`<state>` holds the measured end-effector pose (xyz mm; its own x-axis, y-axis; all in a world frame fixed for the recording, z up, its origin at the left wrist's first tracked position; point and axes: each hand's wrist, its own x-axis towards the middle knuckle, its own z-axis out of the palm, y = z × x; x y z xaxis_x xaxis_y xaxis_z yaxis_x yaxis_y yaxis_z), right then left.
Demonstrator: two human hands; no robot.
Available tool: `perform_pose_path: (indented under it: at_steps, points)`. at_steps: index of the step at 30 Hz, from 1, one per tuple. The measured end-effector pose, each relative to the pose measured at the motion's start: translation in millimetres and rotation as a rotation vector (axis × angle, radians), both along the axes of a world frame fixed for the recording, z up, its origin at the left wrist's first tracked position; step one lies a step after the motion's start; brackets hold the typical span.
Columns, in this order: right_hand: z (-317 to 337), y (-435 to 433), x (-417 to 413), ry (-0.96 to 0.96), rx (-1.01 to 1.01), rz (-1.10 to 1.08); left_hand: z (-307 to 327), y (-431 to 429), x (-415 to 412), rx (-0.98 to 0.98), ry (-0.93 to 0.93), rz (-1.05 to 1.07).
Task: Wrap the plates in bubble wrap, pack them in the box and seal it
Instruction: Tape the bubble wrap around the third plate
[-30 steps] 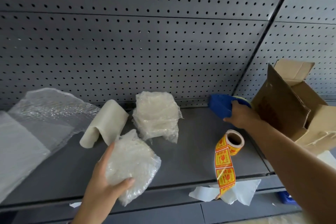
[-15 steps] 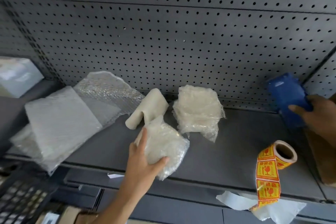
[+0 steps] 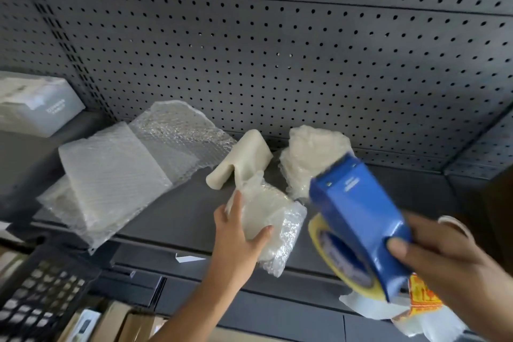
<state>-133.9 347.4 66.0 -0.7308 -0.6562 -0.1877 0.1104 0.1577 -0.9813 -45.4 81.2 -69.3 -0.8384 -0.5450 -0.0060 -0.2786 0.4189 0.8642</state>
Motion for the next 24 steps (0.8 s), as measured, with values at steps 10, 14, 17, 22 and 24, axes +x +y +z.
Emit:
perform_pose_path:
  at_steps: [10,14,17,22,24]
  points:
    - [-53.4,-41.2,2.1,-0.372,0.083,0.031,16.3,-4.1,1.4,0.448,0.074,0.185]
    - [-53.4,-46.4,-1.3,-0.416,0.097,0.022,19.7,-22.9,-6.0,0.476,0.086,0.289]
    - [-52.2,-50.5,-3.0,-0.409,0.114,0.008,26.3,-33.0,-13.4,0.518,0.083,0.279]
    - [-54.1,-55.7,-5.9,-0.355,0.113,0.028,39.3,-38.2,-20.5,0.714,-0.009,0.139]
    - [-56.1,-55.5,-5.0,-0.337,0.101,0.028,43.4,-36.3,-19.0,0.72,-0.068,-0.011]
